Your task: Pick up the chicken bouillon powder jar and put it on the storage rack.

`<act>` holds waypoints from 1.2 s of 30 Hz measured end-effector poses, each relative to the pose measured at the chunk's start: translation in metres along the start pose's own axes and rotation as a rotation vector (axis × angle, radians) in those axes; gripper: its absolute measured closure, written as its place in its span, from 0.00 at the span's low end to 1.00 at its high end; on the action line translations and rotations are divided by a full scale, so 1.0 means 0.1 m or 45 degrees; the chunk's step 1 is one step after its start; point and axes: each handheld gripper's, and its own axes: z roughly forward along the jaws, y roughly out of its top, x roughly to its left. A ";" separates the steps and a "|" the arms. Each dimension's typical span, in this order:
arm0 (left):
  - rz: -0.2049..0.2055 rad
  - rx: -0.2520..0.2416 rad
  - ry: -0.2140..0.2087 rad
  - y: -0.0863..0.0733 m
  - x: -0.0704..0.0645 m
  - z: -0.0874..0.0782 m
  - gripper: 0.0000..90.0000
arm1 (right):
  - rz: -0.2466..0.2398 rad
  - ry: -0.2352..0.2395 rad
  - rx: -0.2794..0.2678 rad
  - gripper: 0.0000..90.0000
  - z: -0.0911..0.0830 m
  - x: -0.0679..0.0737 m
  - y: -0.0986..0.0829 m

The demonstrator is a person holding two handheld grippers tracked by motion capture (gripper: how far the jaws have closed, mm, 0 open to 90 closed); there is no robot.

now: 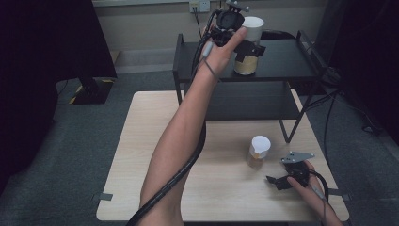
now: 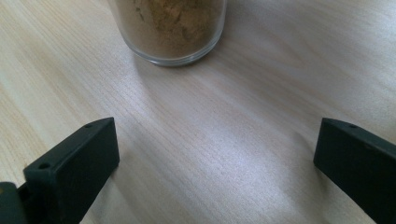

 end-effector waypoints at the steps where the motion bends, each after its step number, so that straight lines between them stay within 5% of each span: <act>1: 0.002 -0.009 0.002 -0.02 0.00 -0.01 0.01 | 0.001 0.000 0.000 0.00 0.00 0.00 0.00; 36: -0.001 -0.059 -0.121 -0.70 0.05 -0.19 0.01 | 0.004 -0.005 -0.001 0.00 0.00 0.01 0.00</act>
